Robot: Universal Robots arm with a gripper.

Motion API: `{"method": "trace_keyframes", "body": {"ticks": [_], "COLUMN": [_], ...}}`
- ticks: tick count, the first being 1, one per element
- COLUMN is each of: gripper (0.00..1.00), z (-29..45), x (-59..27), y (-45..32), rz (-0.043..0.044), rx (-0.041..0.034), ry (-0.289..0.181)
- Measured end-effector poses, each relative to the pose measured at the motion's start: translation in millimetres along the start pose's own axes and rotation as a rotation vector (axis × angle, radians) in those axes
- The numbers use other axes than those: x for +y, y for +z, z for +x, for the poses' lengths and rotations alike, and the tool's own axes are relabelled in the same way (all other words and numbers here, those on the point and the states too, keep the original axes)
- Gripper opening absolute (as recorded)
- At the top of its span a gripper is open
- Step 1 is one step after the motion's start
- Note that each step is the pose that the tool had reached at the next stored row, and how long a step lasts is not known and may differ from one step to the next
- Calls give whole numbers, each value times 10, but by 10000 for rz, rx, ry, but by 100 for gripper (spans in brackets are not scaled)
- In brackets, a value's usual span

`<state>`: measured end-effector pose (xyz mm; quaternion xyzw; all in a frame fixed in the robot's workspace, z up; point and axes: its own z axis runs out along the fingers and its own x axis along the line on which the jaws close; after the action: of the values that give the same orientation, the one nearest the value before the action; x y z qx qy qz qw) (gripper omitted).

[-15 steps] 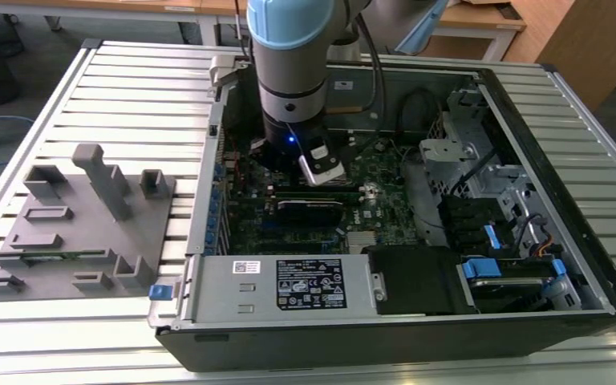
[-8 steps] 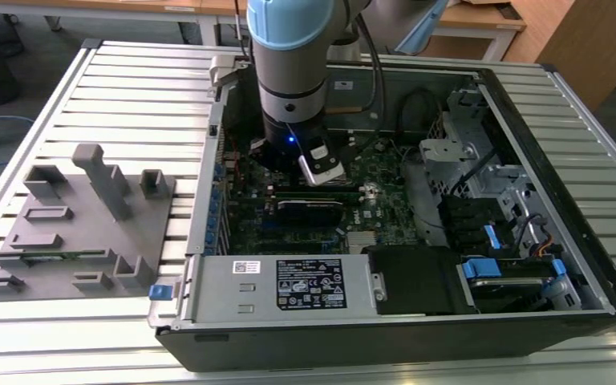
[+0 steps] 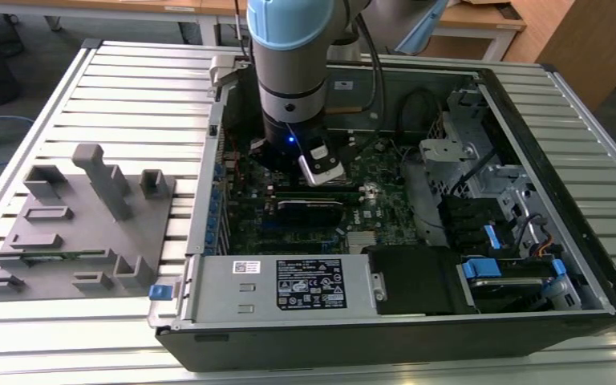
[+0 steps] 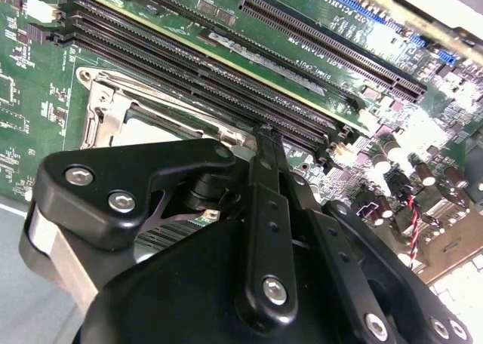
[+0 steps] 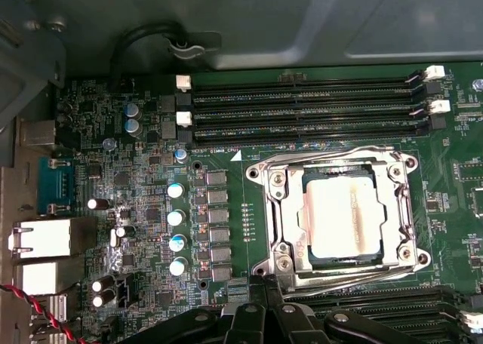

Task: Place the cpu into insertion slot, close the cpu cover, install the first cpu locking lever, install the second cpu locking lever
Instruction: 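Install the second cpu locking lever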

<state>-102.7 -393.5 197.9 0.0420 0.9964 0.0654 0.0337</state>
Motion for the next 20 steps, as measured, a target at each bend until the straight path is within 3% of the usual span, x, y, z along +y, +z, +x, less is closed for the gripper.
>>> {"method": "trace_keyframes", "body": {"ticks": [9,10,13,15,20], "gripper": [11,11,11,11,11], "z": [-5,-5,-6,-6,-9], "x": [8,6,-4,-12,-44], "y": [-71,-72,-74,-75,-78], "rz": [-28,-83,-391,-547,-713], "rx": [2,7,33,45,57], "ry": [0,5,29,40,51]}}
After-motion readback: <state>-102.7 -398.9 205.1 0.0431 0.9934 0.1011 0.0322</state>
